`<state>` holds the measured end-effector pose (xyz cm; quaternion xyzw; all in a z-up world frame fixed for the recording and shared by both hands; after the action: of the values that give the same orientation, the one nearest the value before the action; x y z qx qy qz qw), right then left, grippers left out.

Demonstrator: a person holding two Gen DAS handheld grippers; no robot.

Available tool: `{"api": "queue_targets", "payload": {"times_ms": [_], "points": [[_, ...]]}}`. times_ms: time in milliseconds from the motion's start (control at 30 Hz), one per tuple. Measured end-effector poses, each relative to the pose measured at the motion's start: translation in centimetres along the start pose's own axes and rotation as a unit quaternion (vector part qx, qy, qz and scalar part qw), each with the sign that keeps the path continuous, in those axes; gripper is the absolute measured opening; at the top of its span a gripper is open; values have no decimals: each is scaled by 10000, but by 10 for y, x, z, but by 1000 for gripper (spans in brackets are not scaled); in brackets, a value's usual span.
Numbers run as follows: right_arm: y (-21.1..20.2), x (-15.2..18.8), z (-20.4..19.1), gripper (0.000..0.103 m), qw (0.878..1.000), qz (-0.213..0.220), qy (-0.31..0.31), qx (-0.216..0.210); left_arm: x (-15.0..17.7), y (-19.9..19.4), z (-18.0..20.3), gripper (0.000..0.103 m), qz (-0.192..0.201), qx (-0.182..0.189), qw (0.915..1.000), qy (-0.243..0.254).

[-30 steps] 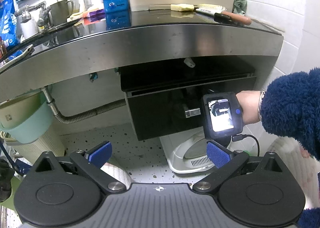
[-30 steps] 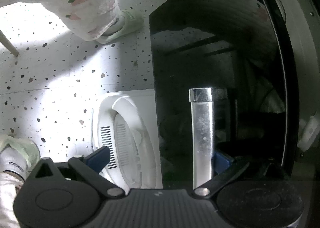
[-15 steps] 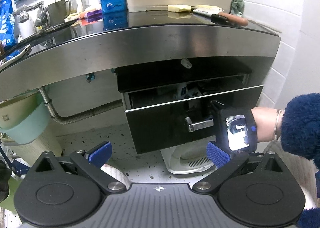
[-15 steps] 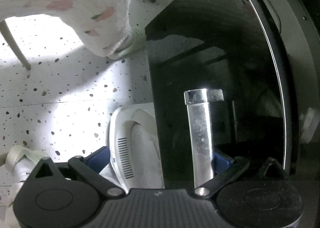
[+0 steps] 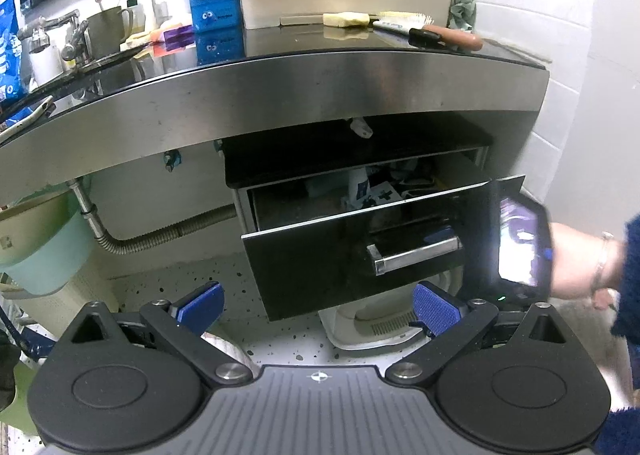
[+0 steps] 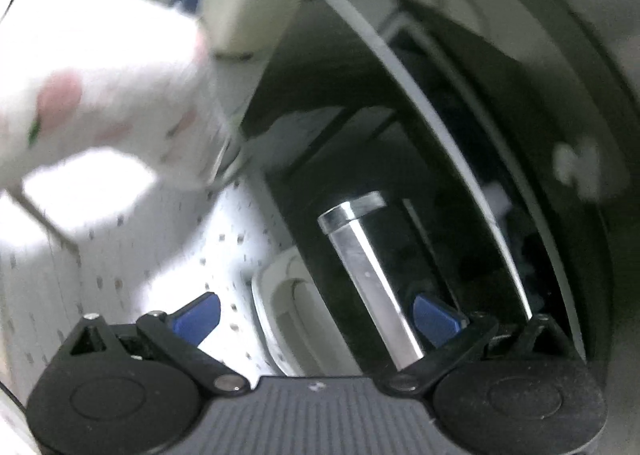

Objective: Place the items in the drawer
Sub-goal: 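Pull the drawer handle outward with the right tool to open it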

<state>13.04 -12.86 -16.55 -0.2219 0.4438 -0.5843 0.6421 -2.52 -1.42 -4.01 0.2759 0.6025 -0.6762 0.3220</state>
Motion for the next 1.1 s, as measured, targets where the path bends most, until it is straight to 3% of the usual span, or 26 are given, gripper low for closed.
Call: {"api": "queue_targets", "payload": {"times_ms": [100, 167, 333, 400, 600, 967, 1100], "points": [[-18, 7, 15, 103, 9931, 377, 1087, 221, 0, 1, 0, 102, -21, 51, 10000, -25], [-29, 14, 27, 103, 9774, 663, 1957, 436, 0, 1, 0, 102, -28, 48, 10000, -27], [-27, 34, 52, 103, 9066, 997, 3973, 1013, 0, 0, 0, 102, 0, 16, 10000, -45], [-18, 37, 60, 102, 8914, 948, 4300, 1072, 0, 0, 0, 102, 1, 14, 10000, -39], [12, 31, 73, 96, 8755, 796, 4612, 1202, -1, 1, -4, 102, -31, 11, 9999, -111], [45, 32, 74, 95, 8770, 472, 4650, 1113, 0, 3, -5, 102, -96, 36, 9999, -107], [51, 28, 75, 100, 8777, 378, 4638, 1144, 0, 2, -3, 102, -82, 25, 9999, -55]]}}
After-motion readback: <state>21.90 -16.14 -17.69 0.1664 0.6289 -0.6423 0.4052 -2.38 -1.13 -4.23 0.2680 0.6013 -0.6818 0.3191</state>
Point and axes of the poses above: each gripper's, at about its wrist camera, not at the fingertips, and y roughly the way its jaws point, z to its right, x to its underside, the point moved 1 cm from there along y, roughly the way its jaws point, and after that the axes turned 12 degrees about -y, right-handed, at the moved point
